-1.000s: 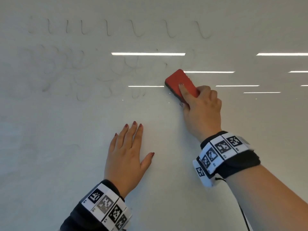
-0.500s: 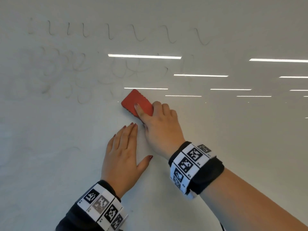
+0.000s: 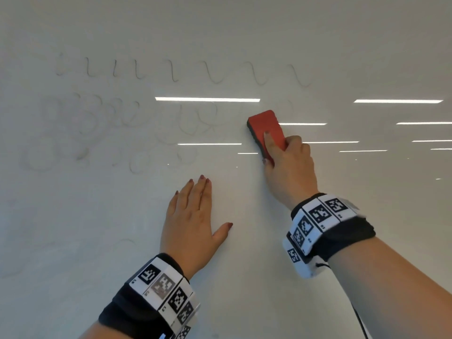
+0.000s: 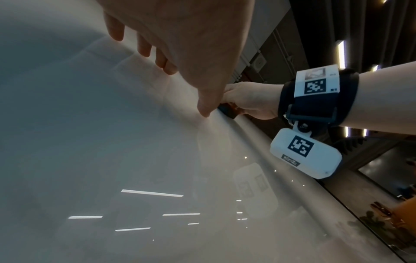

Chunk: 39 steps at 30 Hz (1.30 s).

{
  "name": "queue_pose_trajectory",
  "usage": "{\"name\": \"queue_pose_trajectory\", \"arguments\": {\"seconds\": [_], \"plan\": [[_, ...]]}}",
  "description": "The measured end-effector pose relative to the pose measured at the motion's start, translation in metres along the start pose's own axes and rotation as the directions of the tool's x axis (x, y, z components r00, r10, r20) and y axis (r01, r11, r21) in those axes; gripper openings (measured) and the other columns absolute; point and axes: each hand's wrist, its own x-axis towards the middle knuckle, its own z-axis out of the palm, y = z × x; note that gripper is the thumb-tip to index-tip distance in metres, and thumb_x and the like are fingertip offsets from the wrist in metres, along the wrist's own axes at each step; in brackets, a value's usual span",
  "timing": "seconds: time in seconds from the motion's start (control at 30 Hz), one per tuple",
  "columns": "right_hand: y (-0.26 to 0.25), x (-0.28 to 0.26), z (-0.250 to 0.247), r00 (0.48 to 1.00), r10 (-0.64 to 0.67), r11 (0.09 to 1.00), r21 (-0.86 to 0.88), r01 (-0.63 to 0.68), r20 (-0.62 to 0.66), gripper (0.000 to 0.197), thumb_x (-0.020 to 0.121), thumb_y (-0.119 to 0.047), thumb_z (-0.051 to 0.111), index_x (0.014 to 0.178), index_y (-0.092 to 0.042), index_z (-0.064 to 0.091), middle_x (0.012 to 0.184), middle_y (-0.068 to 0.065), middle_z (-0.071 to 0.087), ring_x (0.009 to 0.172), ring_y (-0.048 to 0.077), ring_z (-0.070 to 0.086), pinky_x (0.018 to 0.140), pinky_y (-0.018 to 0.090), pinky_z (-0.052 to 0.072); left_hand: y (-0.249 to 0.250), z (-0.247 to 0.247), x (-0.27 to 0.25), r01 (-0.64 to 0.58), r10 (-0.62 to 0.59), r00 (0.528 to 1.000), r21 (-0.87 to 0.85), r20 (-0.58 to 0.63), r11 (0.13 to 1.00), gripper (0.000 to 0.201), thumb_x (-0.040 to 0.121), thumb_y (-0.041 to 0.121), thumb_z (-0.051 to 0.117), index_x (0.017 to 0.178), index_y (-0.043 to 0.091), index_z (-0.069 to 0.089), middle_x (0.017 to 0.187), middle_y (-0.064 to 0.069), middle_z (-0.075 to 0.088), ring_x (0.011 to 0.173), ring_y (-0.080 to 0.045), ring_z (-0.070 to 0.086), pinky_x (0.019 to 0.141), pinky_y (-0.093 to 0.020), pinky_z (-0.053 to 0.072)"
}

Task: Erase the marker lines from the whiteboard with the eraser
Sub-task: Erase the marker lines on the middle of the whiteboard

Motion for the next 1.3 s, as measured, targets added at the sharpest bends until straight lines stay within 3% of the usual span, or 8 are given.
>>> {"name": "queue_pose_trajectory", "arguments": {"seconds": [0.23, 0.37, 0.57, 0.73, 0.83, 1.03, 1.13, 1.3], "plan": [[-0.046, -0.018, 0.01, 0.936, -0.34, 0.94, -0.002, 0.341, 0.09, 0.051, 0.092, -0.026, 0.05, 0.142, -0.022, 0.041, 0.115, 0.017, 0.048, 0.098, 0.034, 0.046, 0.077, 0.043, 0.044, 0.003, 0.002, 0.0, 0.013, -0.013, 1.0, -0.01, 0.003, 1.0, 0.084, 0.081, 0.063, 0.039, 0.142, 0.006, 0.036, 0.146, -0.01, 0.039, 0.134, -0.028, 0.037, 0.108, -0.044, 0.032], [-0.046, -0.007, 0.011, 0.898, -0.432, 0.899, -0.04, 0.436, 0.09, 0.05, 0.091, -0.024, 0.051, 0.141, -0.022, 0.042, 0.115, 0.018, 0.05, 0.097, 0.034, 0.047, 0.077, 0.044, 0.044, 0.005, 0.002, 0.0, 0.029, -0.029, 0.999, -0.007, 0.014, 1.0, 0.084, 0.081, 0.063, 0.037, 0.142, 0.006, 0.037, 0.146, -0.011, 0.04, 0.133, -0.029, 0.038, 0.108, -0.044, 0.033], [-0.008, 0.042, -0.008, 0.975, -0.21, 0.975, -0.057, 0.215, 0.071, 0.054, 0.096, -0.027, 0.041, 0.148, -0.03, 0.026, 0.125, 0.016, 0.039, 0.107, 0.034, 0.038, 0.085, 0.043, 0.037, 0.009, -0.001, 0.003, 0.05, -0.05, 0.999, 0.002, 0.017, 0.999, 0.085, 0.08, 0.064, 0.038, 0.141, 0.005, 0.038, 0.145, -0.011, 0.04, 0.133, -0.029, 0.036, 0.106, -0.046, 0.037], [0.025, 0.044, -0.011, 0.999, -0.026, 0.997, -0.068, 0.027, 0.018, 0.055, 0.097, -0.03, 0.041, 0.149, -0.028, 0.024, 0.121, 0.017, 0.038, 0.106, 0.034, 0.038, 0.086, 0.042, 0.04, 0.018, -0.001, 0.014, 0.022, -0.022, 1.0, 0.023, -0.007, 0.999, 0.087, 0.08, 0.065, 0.038, 0.142, 0.005, 0.035, 0.147, -0.009, 0.038, 0.134, -0.026, 0.034, 0.109, -0.042, 0.026], [0.009, 0.033, -0.007, 0.997, -0.072, 0.997, -0.036, 0.073, 0.016, 0.054, 0.097, -0.028, 0.04, 0.148, -0.029, 0.024, 0.119, 0.016, 0.039, 0.104, 0.033, 0.038, 0.084, 0.041, 0.038, 0.024, -0.003, 0.022, 0.014, -0.014, 1.0, 0.028, -0.002, 1.0, 0.087, 0.078, 0.065, 0.038, 0.141, 0.005, 0.037, 0.145, -0.009, 0.039, 0.133, -0.026, 0.037, 0.109, -0.042, 0.028], [-0.011, -0.008, 0.005, 0.91, -0.406, 0.914, 0.024, 0.405, 0.087, 0.05, 0.092, -0.026, 0.05, 0.142, -0.025, 0.041, 0.109, 0.015, 0.049, 0.092, 0.032, 0.046, 0.073, 0.041, 0.045, 0.027, 0.001, 0.022, 0.049, -0.049, 0.999, 0.0, 0.007, 0.999, 0.087, 0.079, 0.066, 0.037, 0.143, 0.007, 0.035, 0.147, -0.009, 0.038, 0.135, -0.025, 0.036, 0.109, -0.042, 0.029], [0.009, 0.0, 0.0, 0.916, -0.392, 0.919, -0.005, 0.393, 0.081, 0.051, 0.093, -0.028, 0.048, 0.143, -0.027, 0.039, 0.113, 0.014, 0.048, 0.096, 0.031, 0.046, 0.078, 0.041, 0.044, 0.026, 0.001, 0.022, 0.046, -0.046, 0.999, 0.015, 0.007, 0.999, 0.088, 0.079, 0.067, 0.036, 0.143, 0.007, 0.035, 0.147, -0.007, 0.038, 0.136, -0.024, 0.035, 0.109, -0.04, 0.027], [0.045, 0.028, -0.014, 0.984, -0.169, 0.984, -0.045, 0.172, 0.062, 0.055, 0.096, -0.033, 0.042, 0.148, -0.034, 0.024, 0.12, 0.014, 0.04, 0.105, 0.031, 0.039, 0.087, 0.042, 0.04, 0.027, -0.001, 0.022, 0.049, -0.049, 0.999, 0.018, 0.009, 0.999, 0.087, 0.079, 0.067, 0.037, 0.142, 0.008, 0.037, 0.146, -0.007, 0.039, 0.134, -0.025, 0.038, 0.108, -0.042, 0.032]]}}
